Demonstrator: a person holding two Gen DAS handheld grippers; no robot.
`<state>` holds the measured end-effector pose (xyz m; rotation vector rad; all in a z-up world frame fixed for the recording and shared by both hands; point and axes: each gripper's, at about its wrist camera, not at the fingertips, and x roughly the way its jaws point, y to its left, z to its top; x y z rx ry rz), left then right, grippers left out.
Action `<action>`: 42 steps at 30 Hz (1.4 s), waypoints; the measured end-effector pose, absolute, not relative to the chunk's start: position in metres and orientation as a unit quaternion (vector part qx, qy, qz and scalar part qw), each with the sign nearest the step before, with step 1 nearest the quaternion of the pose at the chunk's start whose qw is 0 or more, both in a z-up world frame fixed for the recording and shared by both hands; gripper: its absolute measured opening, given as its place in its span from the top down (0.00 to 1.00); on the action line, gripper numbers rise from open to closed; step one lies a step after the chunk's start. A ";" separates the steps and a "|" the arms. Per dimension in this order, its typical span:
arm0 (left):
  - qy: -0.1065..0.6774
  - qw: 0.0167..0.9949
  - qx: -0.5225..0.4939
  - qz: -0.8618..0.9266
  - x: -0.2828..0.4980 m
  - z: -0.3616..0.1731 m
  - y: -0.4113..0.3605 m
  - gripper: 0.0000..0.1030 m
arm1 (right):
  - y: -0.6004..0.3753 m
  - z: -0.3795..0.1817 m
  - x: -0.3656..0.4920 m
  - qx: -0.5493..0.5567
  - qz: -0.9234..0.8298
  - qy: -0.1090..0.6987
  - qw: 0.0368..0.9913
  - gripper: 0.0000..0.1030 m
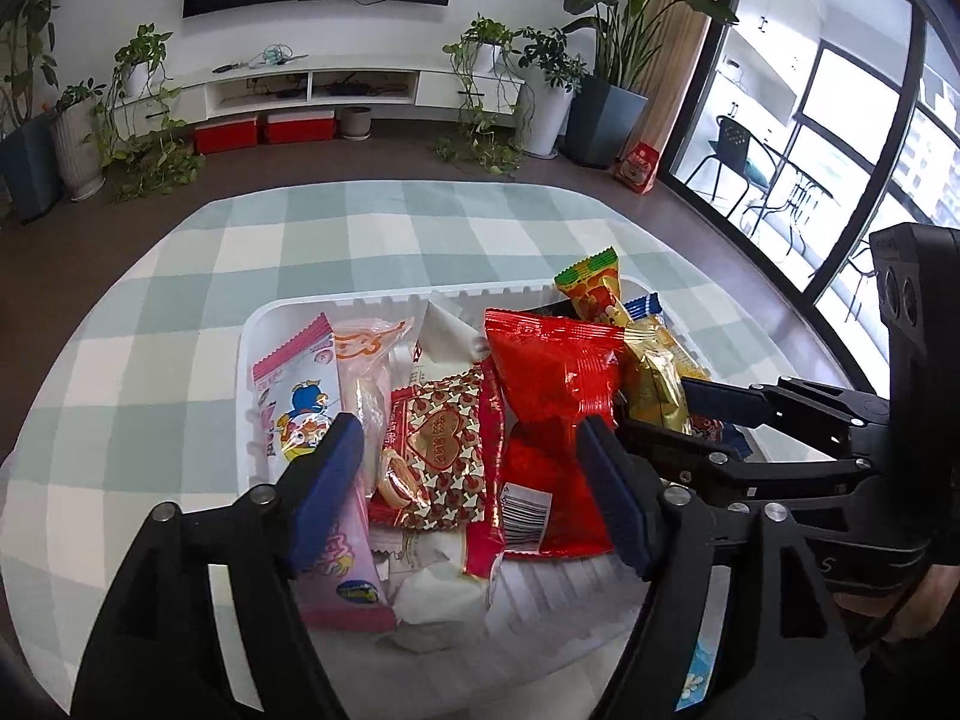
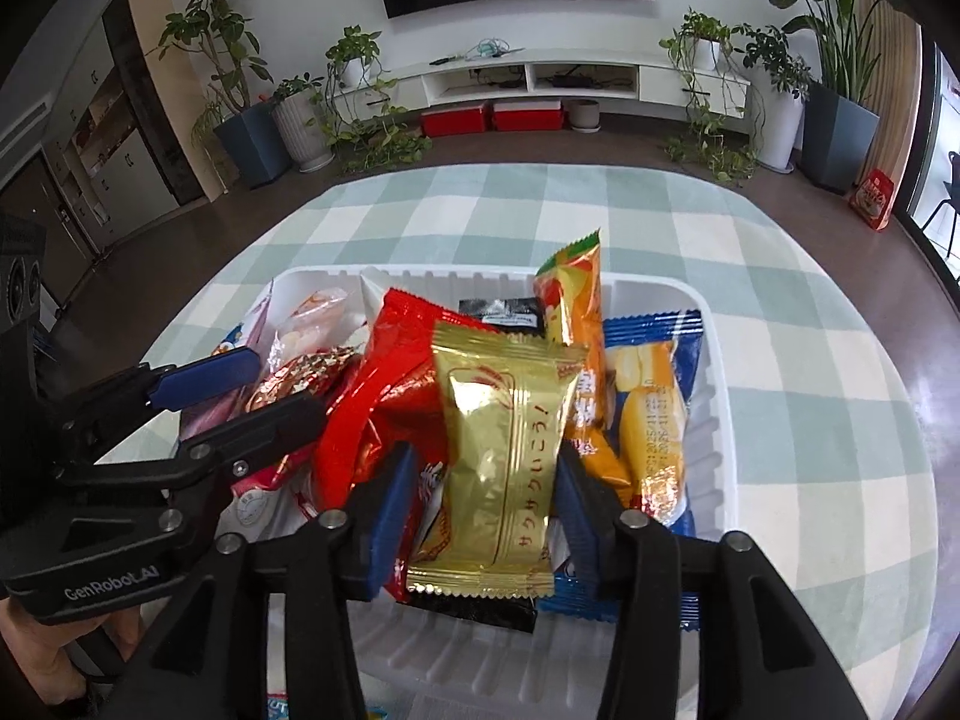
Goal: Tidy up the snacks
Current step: 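Open both grippers to release the packets into the tray, then move both grippers back toward the panda bag and green packet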
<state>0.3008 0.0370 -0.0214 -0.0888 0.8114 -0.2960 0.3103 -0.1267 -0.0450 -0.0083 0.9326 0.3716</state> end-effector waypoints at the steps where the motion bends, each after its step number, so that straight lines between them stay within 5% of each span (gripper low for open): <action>1: 0.391 0.909 -0.043 -0.139 0.297 -0.019 0.039 0.20 | -0.128 -0.042 0.308 -0.006 0.177 0.443 0.879 0.41; 7: 0.368 0.918 -0.057 -0.136 0.264 0.005 0.048 0.01 | -0.147 -0.016 0.286 0.024 0.186 0.417 0.889 0.24; 14: 0.351 0.927 -0.057 -0.122 0.197 0.019 0.057 0.00 | -0.194 0.004 0.231 0.101 0.194 0.391 0.894 0.10; 27: 0.397 0.908 -0.051 -0.124 0.080 -0.025 0.021 0.00 | -0.241 -0.050 0.113 0.207 0.146 0.424 0.869 0.07; 42: 0.458 0.881 -0.006 -0.118 0.078 -0.053 -0.017 0.01 | -0.232 -0.055 0.089 0.185 0.163 0.418 0.874 0.07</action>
